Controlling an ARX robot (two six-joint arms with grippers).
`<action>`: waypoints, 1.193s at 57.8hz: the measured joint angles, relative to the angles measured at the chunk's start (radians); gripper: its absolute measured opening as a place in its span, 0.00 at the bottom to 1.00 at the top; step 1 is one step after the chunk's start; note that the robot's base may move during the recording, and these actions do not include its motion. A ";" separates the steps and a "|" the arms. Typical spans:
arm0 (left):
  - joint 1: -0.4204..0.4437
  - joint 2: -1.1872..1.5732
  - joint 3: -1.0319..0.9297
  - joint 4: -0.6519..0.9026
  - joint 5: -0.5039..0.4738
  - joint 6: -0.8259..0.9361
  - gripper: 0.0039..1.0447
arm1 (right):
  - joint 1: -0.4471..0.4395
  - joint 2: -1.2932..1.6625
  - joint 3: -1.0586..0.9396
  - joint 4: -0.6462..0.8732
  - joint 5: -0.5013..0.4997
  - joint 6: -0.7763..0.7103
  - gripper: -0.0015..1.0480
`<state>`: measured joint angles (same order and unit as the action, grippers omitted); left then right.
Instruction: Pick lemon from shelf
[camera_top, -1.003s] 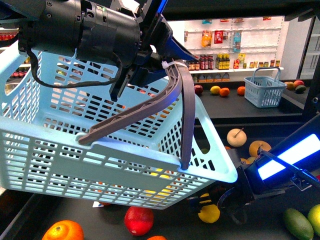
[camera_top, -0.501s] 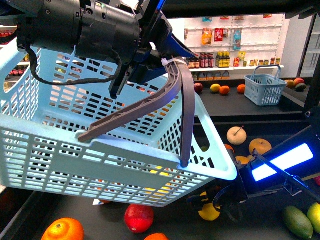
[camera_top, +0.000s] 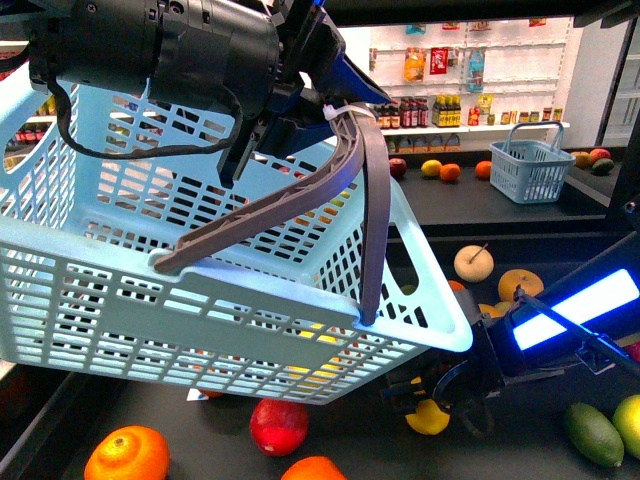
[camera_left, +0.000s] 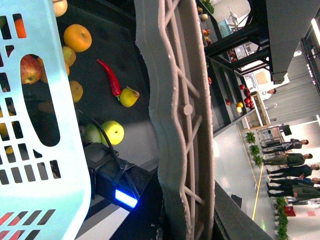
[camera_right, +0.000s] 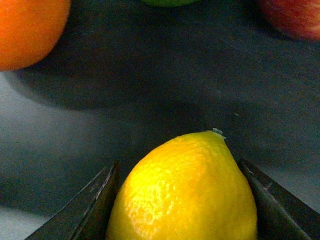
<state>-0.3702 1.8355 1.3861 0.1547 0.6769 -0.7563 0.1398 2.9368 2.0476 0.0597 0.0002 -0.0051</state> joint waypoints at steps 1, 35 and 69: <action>0.000 0.000 0.000 0.000 0.000 0.000 0.10 | -0.002 -0.004 -0.008 0.004 0.000 0.002 0.62; 0.000 0.000 0.000 0.000 0.000 0.000 0.10 | -0.239 -0.706 -0.609 0.299 -0.136 -0.023 0.61; 0.000 0.000 0.000 0.000 0.000 0.000 0.10 | 0.032 -1.008 -0.745 0.266 -0.242 0.126 0.61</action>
<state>-0.3702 1.8355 1.3861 0.1547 0.6773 -0.7563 0.1715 1.9285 1.3022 0.3256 -0.2417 0.1211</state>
